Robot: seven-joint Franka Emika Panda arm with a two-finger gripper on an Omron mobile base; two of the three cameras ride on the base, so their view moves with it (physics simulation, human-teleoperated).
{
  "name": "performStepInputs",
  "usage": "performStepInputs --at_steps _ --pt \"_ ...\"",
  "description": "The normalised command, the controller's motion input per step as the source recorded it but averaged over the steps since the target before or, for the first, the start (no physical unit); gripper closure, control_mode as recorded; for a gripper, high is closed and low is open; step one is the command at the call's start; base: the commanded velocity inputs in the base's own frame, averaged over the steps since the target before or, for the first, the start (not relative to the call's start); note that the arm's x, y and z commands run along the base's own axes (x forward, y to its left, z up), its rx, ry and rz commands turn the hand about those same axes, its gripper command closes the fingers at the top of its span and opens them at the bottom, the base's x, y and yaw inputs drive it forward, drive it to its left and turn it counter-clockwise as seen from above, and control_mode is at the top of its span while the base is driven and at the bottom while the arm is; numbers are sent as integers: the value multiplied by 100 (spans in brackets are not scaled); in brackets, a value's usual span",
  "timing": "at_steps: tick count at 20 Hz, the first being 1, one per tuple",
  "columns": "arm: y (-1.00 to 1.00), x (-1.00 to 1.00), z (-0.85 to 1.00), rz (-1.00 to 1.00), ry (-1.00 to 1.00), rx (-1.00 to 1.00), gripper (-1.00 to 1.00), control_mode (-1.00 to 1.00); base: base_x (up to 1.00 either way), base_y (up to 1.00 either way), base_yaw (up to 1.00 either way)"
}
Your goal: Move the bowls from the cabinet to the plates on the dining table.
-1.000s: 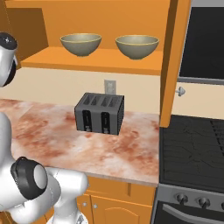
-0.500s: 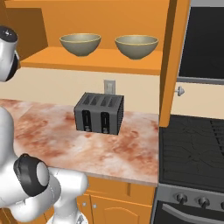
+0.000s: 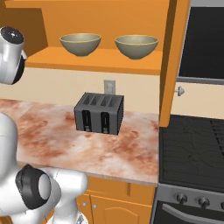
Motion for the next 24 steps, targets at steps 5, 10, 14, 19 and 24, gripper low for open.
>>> performStepInputs --at_steps 5,10,14,19,24 --pt "-46 -1 -4 -4 -8 0 -100 -100 0 0 0" --pt "-33 1 0 -6 -4 -2 -100 -100 0 0 0" --pt "-14 18 2 -7 0 -6 -100 -100 0 0 0" --pt "-15 32 4 -4 0 -11 -100 -100 0 0 0" --pt "-32 17 25 -3 -1 -12 -100 -100 0 0 0"
